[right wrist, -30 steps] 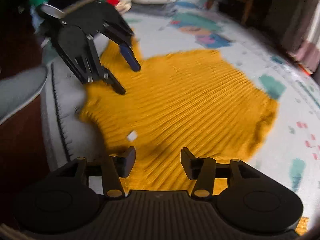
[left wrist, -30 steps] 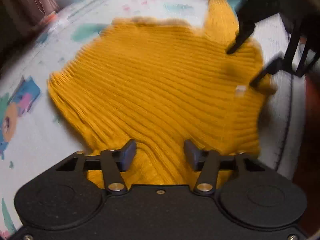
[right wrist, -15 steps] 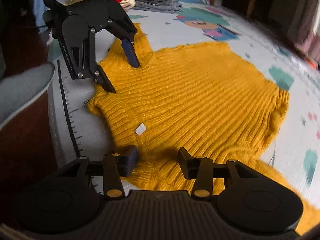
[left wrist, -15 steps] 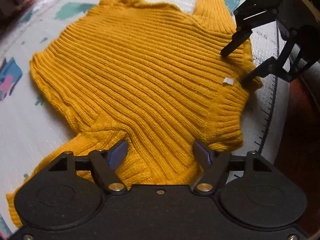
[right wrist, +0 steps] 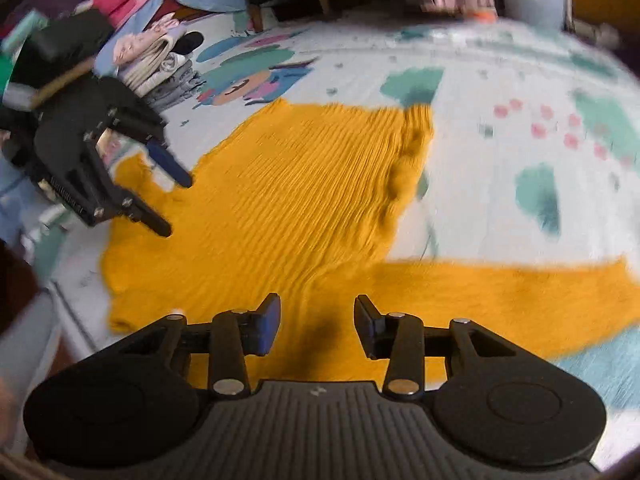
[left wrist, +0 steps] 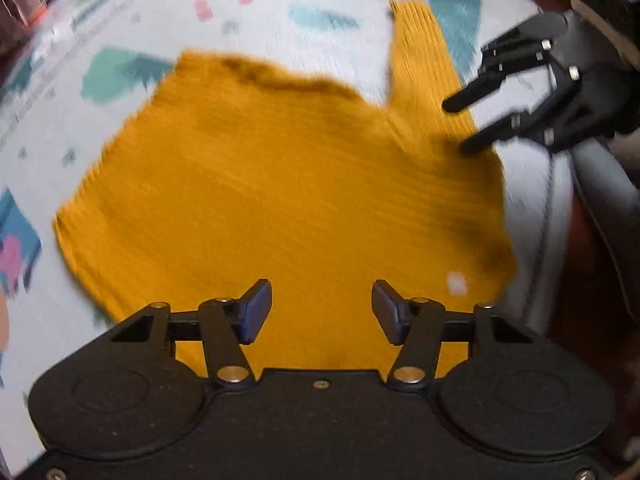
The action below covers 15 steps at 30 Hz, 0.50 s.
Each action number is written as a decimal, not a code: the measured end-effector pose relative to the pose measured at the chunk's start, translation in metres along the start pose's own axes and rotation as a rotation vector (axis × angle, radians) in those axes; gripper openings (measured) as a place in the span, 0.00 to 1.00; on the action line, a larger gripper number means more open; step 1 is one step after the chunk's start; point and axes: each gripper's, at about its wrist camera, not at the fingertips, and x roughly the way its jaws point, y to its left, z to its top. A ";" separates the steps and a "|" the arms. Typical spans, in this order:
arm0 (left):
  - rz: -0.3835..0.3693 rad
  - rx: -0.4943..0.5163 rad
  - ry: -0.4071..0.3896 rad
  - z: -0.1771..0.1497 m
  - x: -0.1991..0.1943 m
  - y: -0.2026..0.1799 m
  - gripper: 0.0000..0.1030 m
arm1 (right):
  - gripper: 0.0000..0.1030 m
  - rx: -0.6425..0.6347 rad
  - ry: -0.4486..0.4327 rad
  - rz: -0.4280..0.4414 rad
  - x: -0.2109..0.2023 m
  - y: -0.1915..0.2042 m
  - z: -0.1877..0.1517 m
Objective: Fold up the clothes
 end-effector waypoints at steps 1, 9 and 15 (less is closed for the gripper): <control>0.005 -0.002 -0.025 0.008 0.004 0.000 0.54 | 0.42 -0.035 -0.013 -0.020 0.003 0.001 0.003; 0.026 -0.007 -0.239 0.079 0.050 0.000 0.16 | 0.37 -0.137 0.083 -0.043 0.030 0.013 -0.003; 0.026 0.160 -0.216 0.091 0.092 -0.012 0.16 | 0.37 -0.131 0.095 -0.056 0.028 0.014 -0.019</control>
